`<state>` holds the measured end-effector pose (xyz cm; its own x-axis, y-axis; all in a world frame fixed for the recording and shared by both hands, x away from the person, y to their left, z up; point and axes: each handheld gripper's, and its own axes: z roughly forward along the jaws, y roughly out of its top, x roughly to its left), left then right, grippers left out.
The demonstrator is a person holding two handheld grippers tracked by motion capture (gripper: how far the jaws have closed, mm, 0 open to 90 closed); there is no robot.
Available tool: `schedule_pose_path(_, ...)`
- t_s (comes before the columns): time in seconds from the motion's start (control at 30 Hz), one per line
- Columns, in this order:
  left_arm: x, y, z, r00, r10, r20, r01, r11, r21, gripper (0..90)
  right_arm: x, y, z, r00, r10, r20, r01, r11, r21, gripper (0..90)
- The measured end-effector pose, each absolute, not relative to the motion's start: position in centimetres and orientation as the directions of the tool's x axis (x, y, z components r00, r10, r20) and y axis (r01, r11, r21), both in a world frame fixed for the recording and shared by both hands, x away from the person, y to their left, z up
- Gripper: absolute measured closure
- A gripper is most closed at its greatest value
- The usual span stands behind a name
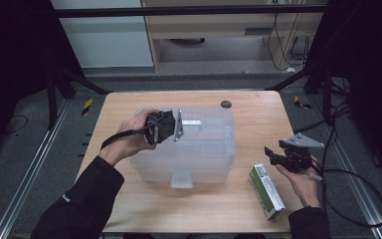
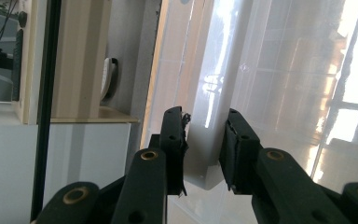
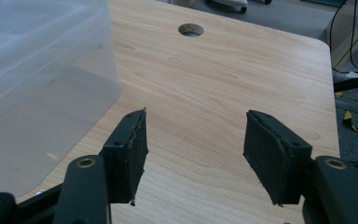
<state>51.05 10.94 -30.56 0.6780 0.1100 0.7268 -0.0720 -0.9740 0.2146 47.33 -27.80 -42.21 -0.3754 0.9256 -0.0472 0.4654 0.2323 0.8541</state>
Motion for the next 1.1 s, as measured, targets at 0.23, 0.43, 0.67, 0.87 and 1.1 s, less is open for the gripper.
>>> schedule_pose_path(0.23, 51.0, 10.9, -30.5, 0.673, 0.095, 0.733, -0.079, -0.977, 0.199, 72.1, 47.0, -27.4, -41.4, -0.393, 0.919, -0.036, 0.460, 0.230, 0.857, 41.9)
schedule_pose_path(0.43, 51.0, 10.8, -30.5, 0.675, 0.096, 0.731, -0.078, -0.977, 0.200, 72.2, 46.7, -27.0, -40.6, -0.413, 0.910, -0.029, 0.452, 0.232, 0.861, 44.0)
schedule_pose_path(0.67, 51.1, 10.8, -30.4, 0.681, 0.103, 0.724, -0.069, -0.976, 0.205, 72.2, 46.2, -26.3, -39.4, -0.437, 0.899, -0.024, 0.440, 0.237, 0.866, 49.5)
schedule_pose_path(0.87, 51.1, 10.8, -30.3, 0.684, 0.109, 0.721, -0.065, -0.976, 0.209, 72.1, 45.8, -25.5, -38.6, -0.461, 0.887, -0.015, 0.435, 0.241, 0.867, 55.3)
schedule_pose_path(1.1, 51.2, 10.9, -30.3, 0.686, 0.111, 0.719, -0.066, -0.975, 0.214, 72.1, 45.6, -25.1, -38.3, -0.487, 0.874, 0.002, 0.448, 0.247, 0.859, 61.5)
